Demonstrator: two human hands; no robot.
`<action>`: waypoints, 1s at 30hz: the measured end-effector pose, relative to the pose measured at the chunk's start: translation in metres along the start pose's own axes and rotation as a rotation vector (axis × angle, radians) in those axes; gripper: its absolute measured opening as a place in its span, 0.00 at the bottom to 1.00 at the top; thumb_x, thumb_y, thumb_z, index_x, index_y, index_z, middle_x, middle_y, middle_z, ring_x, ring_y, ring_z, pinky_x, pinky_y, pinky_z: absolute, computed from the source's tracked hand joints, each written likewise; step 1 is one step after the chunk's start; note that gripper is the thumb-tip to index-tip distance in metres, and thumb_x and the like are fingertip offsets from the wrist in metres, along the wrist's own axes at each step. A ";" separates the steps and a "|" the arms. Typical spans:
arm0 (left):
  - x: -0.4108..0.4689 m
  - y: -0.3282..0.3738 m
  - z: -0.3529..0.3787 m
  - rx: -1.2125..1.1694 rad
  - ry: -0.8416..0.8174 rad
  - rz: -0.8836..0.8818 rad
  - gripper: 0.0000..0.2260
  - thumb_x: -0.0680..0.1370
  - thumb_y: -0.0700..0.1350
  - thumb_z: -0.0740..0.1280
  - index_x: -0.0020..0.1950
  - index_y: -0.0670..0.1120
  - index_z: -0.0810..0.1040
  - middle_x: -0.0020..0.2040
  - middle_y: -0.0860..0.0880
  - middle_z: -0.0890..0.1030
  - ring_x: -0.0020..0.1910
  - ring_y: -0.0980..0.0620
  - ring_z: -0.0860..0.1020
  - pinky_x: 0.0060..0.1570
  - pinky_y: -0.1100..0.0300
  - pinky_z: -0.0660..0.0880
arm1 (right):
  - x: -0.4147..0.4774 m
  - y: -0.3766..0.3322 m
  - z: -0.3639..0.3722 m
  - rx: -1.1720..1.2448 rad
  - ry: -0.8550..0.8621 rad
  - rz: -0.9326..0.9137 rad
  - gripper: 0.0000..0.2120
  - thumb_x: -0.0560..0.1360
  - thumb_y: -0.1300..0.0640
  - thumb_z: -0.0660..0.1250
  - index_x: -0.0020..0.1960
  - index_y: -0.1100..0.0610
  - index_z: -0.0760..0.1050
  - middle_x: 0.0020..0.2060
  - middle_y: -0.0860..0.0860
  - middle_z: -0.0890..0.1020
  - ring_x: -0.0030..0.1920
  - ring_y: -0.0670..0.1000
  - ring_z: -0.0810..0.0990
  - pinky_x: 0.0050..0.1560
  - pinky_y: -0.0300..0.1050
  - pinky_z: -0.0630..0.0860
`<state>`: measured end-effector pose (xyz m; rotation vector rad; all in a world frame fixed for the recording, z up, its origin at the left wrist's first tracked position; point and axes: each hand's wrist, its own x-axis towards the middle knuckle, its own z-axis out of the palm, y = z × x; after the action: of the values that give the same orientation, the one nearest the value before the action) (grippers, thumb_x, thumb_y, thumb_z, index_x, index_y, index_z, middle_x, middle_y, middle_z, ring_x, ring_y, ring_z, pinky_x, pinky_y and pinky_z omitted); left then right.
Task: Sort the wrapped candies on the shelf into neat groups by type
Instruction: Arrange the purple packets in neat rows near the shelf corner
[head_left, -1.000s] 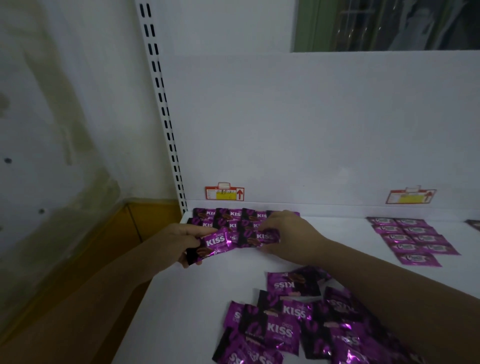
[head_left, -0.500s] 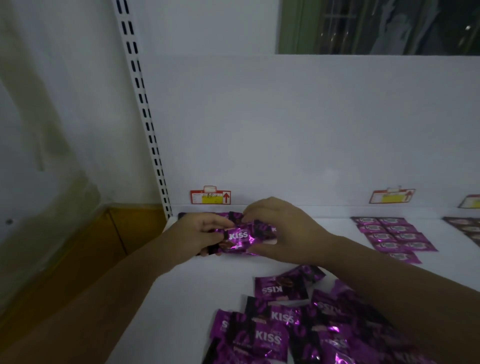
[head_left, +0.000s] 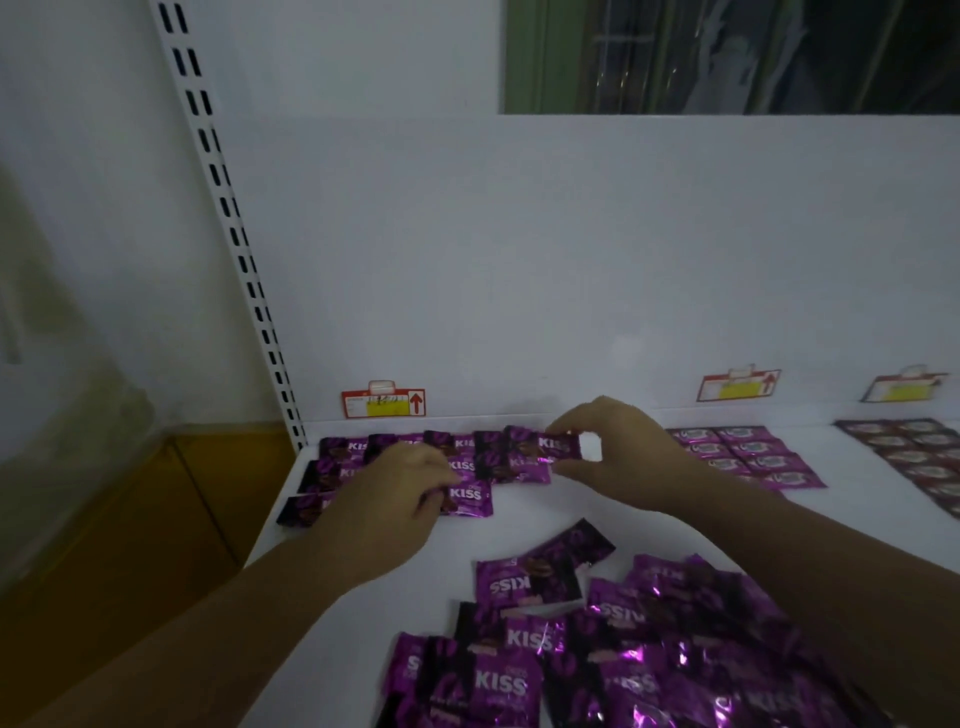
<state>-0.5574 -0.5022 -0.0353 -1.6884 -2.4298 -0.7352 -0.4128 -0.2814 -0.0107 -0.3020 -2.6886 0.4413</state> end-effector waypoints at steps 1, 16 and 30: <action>-0.004 -0.001 0.005 0.044 -0.040 0.047 0.13 0.79 0.42 0.60 0.61 0.49 0.78 0.58 0.53 0.76 0.56 0.60 0.69 0.58 0.68 0.66 | -0.001 0.002 0.004 -0.006 -0.055 0.008 0.17 0.70 0.50 0.72 0.58 0.49 0.77 0.52 0.45 0.79 0.53 0.45 0.73 0.53 0.36 0.64; -0.008 0.005 0.009 0.002 -0.102 0.010 0.13 0.78 0.42 0.62 0.62 0.50 0.77 0.58 0.55 0.74 0.57 0.61 0.68 0.56 0.74 0.62 | -0.002 -0.004 0.021 0.030 -0.251 -0.036 0.14 0.71 0.51 0.71 0.56 0.49 0.78 0.53 0.45 0.78 0.53 0.44 0.73 0.57 0.39 0.68; 0.007 0.056 0.018 -0.193 -0.472 -0.115 0.16 0.67 0.51 0.75 0.53 0.56 0.76 0.49 0.59 0.76 0.47 0.64 0.73 0.42 0.72 0.70 | -0.037 -0.007 -0.009 -0.003 -0.582 0.065 0.23 0.66 0.48 0.75 0.60 0.50 0.75 0.50 0.45 0.74 0.50 0.46 0.73 0.48 0.38 0.68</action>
<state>-0.5061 -0.4736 -0.0304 -1.9999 -2.8683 -0.6630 -0.3771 -0.2958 -0.0133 -0.2976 -3.2507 0.6238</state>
